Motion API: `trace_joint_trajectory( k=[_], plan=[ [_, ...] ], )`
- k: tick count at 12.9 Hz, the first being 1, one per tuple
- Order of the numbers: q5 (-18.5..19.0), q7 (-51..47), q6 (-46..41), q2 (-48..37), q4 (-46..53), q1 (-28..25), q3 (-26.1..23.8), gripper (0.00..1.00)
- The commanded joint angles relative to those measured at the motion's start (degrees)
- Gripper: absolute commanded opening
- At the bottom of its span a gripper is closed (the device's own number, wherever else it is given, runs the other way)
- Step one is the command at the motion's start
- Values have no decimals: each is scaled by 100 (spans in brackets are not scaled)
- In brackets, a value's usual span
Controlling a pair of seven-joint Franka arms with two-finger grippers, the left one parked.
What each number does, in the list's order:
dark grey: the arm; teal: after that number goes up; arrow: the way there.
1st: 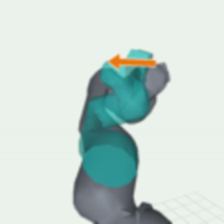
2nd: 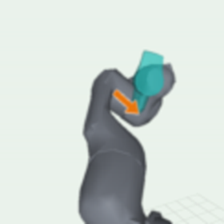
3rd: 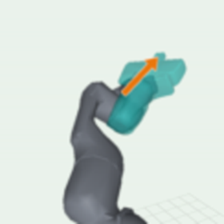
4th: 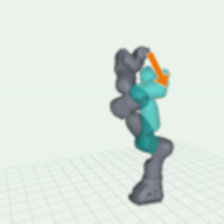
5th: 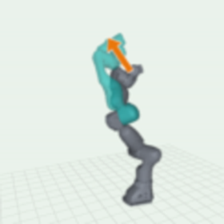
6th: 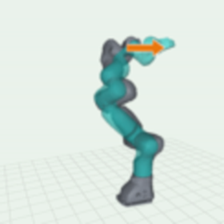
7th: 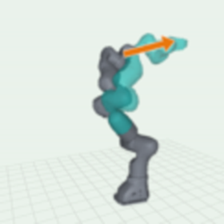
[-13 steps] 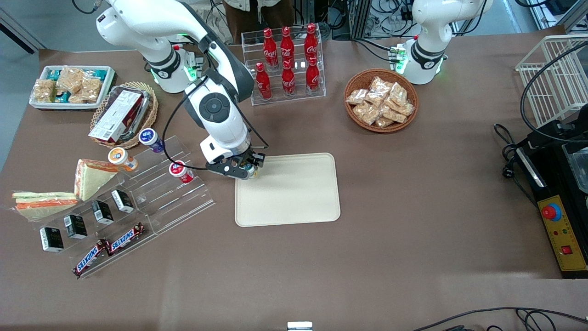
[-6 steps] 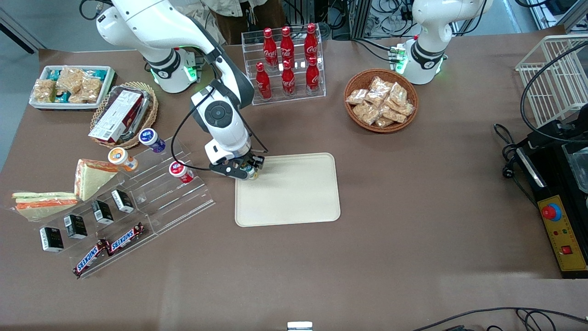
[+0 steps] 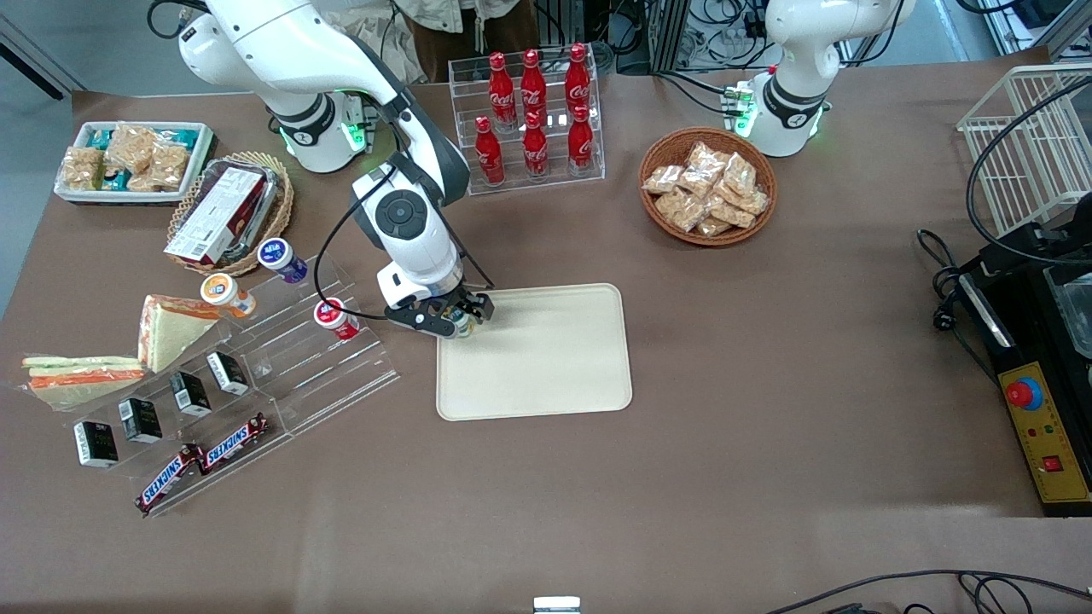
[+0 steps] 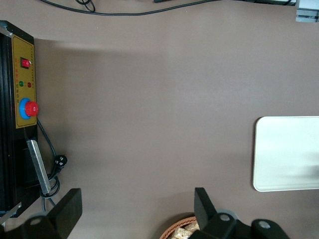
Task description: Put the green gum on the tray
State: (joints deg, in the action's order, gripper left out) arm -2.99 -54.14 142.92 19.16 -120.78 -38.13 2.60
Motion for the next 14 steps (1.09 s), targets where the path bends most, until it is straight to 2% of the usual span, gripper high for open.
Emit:
trace_joint_trajectory(
  k=[1, 4, 5, 6, 8, 10, 14],
  plan=[
    [-9, -70, 69, -35, 37, 104, 21, 98],
    [61, 26, -167, -342, 186, 131, 47, 98],
    [305, 79, -455, -482, 360, 157, 117, 98],
    [516, 123, -919, -553, 684, 209, 118, 98],
    [571, 228, -2201, -554, 1649, 227, 126, 98],
    [571, 797, -3004, -580, 2276, 411, 126, 98],
    [571, 1090, -3287, -1203, 2506, 894, 135, 98]
  ],
)
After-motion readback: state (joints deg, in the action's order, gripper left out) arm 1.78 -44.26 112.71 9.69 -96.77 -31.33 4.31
